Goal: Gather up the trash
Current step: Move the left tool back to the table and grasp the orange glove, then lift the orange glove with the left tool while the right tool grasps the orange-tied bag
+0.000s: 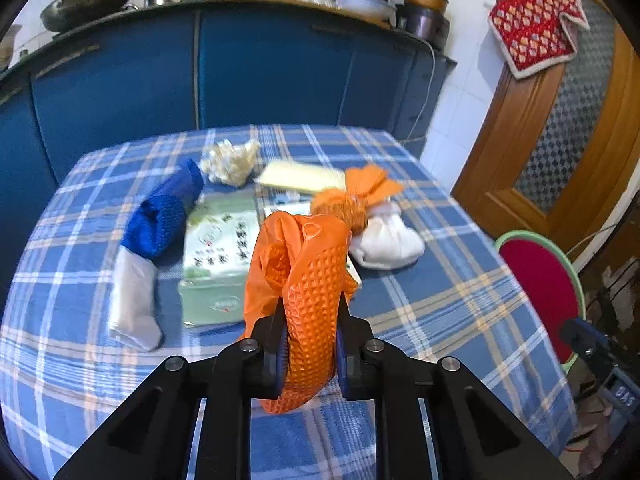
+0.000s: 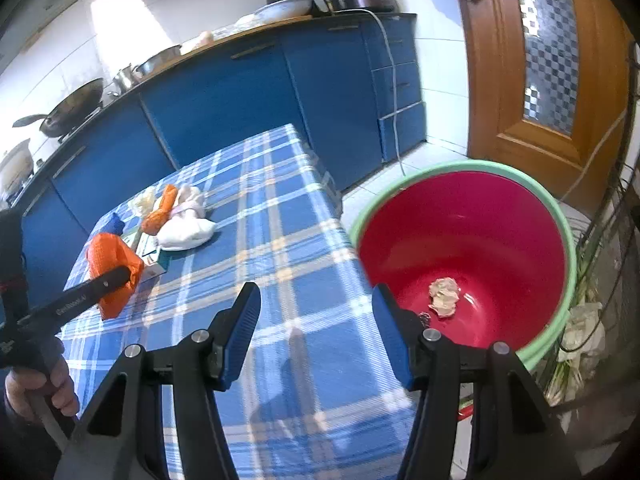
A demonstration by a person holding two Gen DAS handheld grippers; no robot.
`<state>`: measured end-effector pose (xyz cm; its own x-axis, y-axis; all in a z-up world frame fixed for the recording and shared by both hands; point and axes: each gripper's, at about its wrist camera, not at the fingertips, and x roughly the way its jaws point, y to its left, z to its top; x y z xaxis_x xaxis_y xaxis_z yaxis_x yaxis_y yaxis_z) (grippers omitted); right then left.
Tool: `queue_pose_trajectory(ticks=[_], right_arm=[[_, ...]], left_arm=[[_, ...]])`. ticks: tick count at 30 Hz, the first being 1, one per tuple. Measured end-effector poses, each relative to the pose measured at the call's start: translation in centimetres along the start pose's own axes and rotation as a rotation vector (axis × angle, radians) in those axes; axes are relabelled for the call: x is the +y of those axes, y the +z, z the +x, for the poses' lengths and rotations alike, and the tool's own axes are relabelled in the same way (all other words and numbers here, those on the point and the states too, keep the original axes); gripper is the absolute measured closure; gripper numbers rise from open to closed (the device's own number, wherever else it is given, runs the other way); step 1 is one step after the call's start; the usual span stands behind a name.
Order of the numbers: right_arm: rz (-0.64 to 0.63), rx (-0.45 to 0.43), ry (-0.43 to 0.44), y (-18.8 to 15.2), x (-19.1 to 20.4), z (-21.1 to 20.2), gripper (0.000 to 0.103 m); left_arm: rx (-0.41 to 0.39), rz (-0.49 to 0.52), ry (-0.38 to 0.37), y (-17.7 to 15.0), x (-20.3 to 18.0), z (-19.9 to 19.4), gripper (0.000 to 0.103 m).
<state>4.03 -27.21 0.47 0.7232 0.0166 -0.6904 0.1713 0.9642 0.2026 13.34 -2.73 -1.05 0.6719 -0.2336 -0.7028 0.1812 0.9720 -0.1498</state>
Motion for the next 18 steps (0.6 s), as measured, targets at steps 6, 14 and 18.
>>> queue_pose_trajectory(ticks=[6,14,18], right_arm=[[-0.041,0.011,0.052,0.9,2.4,0.7,0.043],[-0.114,0.012,0.116,2.7,6.5,1.9,0.043],[-0.145,0.022,0.149,3.8,8.7,2.9,0.043]], left_arm=[[-0.046,-0.036,0.021,0.9,1.8,-1.6,0.084],[-0.080,-0.082,0.075,1.8,5.0,-2.6,0.084],[-0.089,-0.107,0.090,2.1,6.2,-2.6,0.084]])
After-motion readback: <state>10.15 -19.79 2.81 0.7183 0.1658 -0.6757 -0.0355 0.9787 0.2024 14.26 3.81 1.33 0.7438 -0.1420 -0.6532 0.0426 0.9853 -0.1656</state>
